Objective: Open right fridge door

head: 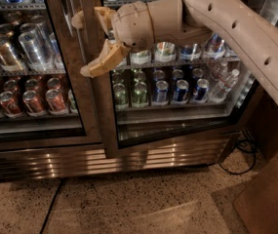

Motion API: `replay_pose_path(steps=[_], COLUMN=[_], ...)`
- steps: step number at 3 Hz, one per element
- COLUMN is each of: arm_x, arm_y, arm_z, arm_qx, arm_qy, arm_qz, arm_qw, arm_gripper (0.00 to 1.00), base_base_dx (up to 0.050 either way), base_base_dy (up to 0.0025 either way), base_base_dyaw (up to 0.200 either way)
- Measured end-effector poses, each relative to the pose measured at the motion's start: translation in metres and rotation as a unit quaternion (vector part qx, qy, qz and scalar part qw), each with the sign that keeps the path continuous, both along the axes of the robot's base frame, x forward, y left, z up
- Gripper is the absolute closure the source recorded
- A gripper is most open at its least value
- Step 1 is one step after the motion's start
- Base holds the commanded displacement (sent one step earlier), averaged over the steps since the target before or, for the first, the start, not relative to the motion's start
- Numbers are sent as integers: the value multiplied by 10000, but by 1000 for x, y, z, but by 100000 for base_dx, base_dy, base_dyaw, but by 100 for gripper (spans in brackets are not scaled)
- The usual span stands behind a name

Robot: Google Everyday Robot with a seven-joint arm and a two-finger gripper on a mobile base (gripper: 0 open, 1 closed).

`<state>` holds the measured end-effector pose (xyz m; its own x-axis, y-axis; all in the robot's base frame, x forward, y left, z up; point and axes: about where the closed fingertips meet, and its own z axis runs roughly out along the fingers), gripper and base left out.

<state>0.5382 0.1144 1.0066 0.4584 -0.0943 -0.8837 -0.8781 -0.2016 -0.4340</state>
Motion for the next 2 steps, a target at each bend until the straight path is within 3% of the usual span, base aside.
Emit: replay_pose_path(steps=[2], arm_x=[-3], arm_y=[-9], arm_z=[-8], arm_qx=[82], arm_qy=[-31], arm_qz=[-181], arm_qw=[9998], arm_gripper=[27], base_base_dx=[0], base_base_dy=[0], base_base_dyaw=[0])
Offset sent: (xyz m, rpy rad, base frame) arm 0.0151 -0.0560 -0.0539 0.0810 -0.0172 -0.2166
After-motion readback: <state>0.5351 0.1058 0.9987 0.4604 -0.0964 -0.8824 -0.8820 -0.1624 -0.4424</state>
